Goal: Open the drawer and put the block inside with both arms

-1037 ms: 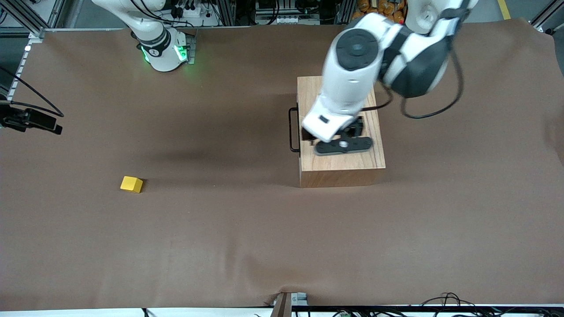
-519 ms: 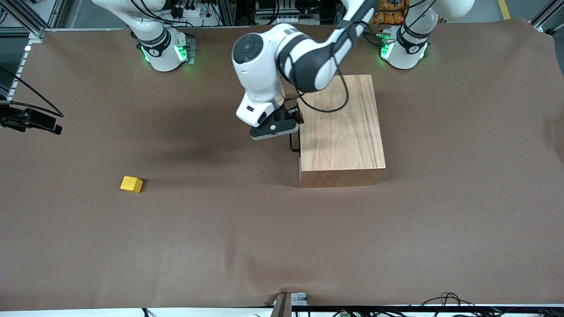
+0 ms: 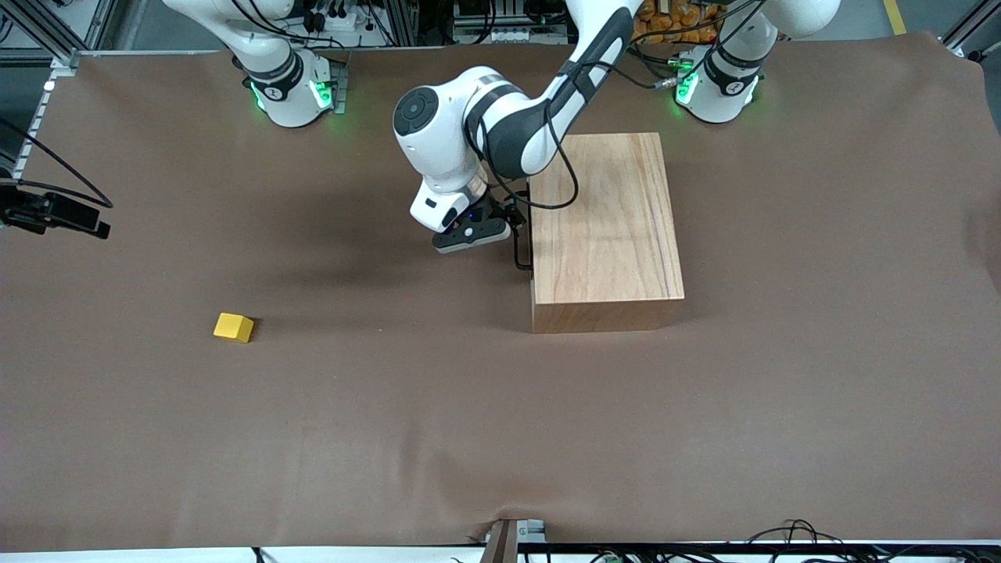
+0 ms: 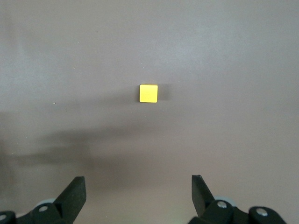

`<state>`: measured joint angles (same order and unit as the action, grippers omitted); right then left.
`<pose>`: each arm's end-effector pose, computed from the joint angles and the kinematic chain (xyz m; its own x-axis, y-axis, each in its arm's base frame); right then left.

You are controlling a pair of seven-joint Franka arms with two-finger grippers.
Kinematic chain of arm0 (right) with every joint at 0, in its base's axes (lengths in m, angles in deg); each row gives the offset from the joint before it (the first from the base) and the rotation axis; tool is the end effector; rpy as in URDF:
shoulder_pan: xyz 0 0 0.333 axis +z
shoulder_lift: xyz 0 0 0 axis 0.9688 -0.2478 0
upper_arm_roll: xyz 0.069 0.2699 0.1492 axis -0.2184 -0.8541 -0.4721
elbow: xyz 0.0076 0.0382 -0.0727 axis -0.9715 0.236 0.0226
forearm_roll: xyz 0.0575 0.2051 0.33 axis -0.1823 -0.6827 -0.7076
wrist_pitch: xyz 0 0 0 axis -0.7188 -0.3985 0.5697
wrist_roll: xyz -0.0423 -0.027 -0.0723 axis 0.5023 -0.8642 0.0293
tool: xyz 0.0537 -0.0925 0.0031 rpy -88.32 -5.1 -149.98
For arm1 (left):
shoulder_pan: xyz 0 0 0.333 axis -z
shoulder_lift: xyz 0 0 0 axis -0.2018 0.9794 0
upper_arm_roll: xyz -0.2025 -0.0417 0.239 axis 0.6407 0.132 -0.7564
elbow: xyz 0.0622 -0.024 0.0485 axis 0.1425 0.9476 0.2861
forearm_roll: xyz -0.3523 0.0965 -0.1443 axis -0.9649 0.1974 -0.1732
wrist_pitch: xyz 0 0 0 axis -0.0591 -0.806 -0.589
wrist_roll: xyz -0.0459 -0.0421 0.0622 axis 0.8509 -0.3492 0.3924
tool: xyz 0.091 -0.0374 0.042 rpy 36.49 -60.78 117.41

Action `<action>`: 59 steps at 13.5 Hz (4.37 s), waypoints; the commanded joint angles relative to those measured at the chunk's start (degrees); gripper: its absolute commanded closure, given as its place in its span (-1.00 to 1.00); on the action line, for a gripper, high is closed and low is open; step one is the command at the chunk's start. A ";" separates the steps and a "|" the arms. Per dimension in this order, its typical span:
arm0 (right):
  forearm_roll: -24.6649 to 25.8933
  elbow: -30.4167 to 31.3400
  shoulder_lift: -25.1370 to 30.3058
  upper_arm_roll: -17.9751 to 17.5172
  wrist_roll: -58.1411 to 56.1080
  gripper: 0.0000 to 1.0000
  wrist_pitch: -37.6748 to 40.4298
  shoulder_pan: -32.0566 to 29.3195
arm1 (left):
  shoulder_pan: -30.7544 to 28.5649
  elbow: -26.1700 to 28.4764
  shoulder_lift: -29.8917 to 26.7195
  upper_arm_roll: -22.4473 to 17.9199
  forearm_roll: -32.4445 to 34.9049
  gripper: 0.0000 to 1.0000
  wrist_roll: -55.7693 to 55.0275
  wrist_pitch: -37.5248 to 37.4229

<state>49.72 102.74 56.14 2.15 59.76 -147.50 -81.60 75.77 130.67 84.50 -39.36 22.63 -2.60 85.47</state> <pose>0.5735 -0.0620 0.5965 0.9902 -0.1020 -0.0958 -0.1060 -0.9936 -0.0377 0.4319 -0.5935 0.3297 0.9897 0.0986 0.1040 0.1207 -0.9647 -0.2340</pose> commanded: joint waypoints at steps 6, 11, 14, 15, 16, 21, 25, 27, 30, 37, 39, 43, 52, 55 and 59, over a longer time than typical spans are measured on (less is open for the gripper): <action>-0.64 -0.78 -0.20 -0.50 0.33 -1.00 0.69 -0.91 | 0.56 -0.80 2.32 1.47 0.73 -1.00 0.60 -5.55; -0.64 -0.78 -0.20 -0.50 0.33 -1.00 0.78 -0.91 | 0.56 -1.15 3.99 1.65 0.73 -1.00 1.40 -4.07; -0.64 -0.78 -0.20 -0.50 0.33 -1.00 0.78 -0.91 | 0.56 -1.33 3.64 2.44 0.55 -1.00 1.40 -2.66; -0.64 -0.78 -0.20 -0.50 0.33 -1.00 0.78 -0.91 | 0.56 -1.33 3.64 2.52 0.55 -1.00 1.31 -1.61; -0.64 -0.78 -0.20 -0.50 0.33 -1.00 0.78 -0.91 | 0.56 -1.33 3.64 2.70 0.55 -1.00 1.31 -0.55; -0.64 -0.69 -0.29 -0.59 0.24 -1.00 0.87 -1.00 | 0.56 -1.42 3.64 4.02 0.47 -1.00 0.96 1.48; -0.64 -0.69 -0.29 -0.50 0.24 -1.00 0.87 -1.00 | 0.56 -1.77 3.73 5.34 0.29 -1.00 0.96 3.59; -0.64 -0.69 -0.29 -0.50 0.24 -1.00 0.87 -1.00 | 0.56 -1.86 3.73 5.51 -0.41 -1.00 0.96 4.46; -0.64 -0.69 -0.29 -0.50 0.24 -1.00 0.87 -1.09 | 0.47 -2.21 3.64 5.51 -1.20 -1.00 1.22 6.39; -0.64 -0.69 -0.29 -0.50 0.24 -1.00 0.78 -1.09 | 0.56 -2.47 3.91 6.39 -1.29 -1.00 0.61 8.76; -0.64 -0.69 -0.29 -0.50 0.24 -1.00 0.78 -1.18 | 0.56 -2.47 4.25 7.09 -1.38 -1.00 0.17 12.01; -0.64 -0.69 -0.29 -0.50 0.24 -1.00 0.78 -1.26 | 0.56 -2.47 4.78 7.45 -1.82 -1.00 -0.71 14.65; -0.64 -0.34 -0.29 -0.50 0.24 -1.00 1.31 -1.35 | 0.47 -2.74 5.49 7.62 -4.10 -1.00 -0.62 18.88; -0.64 -0.17 -0.29 -0.50 0.24 -1.00 1.31 -1.35 | 0.21 -4.40 5.22 7.36 -5.33 -1.00 -0.62 18.97; -0.64 -0.16 -0.29 -0.50 0.24 -1.00 1.31 -1.35 | 0.03 -6.51 5.05 7.36 -5.77 -1.00 -0.80 18.70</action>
<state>49.72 102.87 55.83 2.18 59.76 -146.72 -82.01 76.00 126.98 88.23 -32.25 17.82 -2.67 104.05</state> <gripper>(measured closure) 0.000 0.000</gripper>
